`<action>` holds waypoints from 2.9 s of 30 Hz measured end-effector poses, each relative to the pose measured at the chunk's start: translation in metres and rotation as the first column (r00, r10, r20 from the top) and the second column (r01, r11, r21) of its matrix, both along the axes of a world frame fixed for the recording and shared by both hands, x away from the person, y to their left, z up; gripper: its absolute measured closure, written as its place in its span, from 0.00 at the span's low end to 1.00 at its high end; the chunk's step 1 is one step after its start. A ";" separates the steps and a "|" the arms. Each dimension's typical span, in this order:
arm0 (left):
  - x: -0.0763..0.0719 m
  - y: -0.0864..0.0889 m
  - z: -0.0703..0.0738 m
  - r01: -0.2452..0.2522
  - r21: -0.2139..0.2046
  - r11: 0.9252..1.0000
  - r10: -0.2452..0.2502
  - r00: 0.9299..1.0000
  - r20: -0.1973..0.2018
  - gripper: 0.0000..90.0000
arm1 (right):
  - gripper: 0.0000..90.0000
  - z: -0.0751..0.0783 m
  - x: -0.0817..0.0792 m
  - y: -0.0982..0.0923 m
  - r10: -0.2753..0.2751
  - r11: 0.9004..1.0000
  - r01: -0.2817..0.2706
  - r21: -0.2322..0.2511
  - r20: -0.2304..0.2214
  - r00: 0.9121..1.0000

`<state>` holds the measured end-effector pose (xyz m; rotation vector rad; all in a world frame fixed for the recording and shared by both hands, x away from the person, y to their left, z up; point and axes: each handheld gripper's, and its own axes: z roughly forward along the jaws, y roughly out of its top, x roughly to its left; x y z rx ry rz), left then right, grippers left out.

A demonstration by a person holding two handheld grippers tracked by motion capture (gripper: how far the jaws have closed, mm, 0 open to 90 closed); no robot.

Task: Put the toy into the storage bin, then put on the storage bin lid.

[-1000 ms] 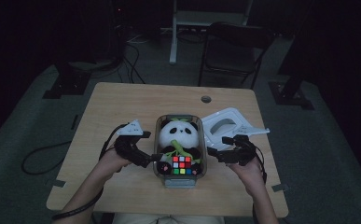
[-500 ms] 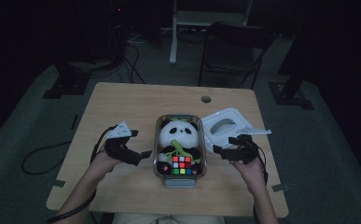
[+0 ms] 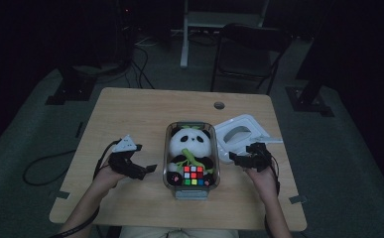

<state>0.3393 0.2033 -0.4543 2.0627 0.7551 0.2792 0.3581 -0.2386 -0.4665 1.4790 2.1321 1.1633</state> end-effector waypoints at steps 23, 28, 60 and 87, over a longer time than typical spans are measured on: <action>-0.006 -0.002 -0.034 -0.047 0.062 0.997 0.048 0.999 -0.012 0.01 | 0.31 -0.033 0.068 0.035 -0.212 0.976 0.213 -0.056 0.010 0.977; -0.007 -0.002 -0.034 -0.050 0.053 0.997 0.050 0.999 -0.011 0.01 | 0.34 -0.040 0.081 0.040 -0.262 0.960 0.262 -0.097 0.010 0.965; -0.010 -0.002 -0.032 -0.049 0.051 0.998 0.050 0.999 -0.015 0.01 | 0.73 -0.041 0.059 -0.002 -0.182 0.982 0.183 -0.039 0.019 0.983; -0.010 -0.002 -0.032 -0.055 0.053 0.997 0.056 0.998 -0.015 0.01 | 0.51 -0.047 0.018 -0.018 -0.100 0.995 0.100 -0.027 0.015 0.995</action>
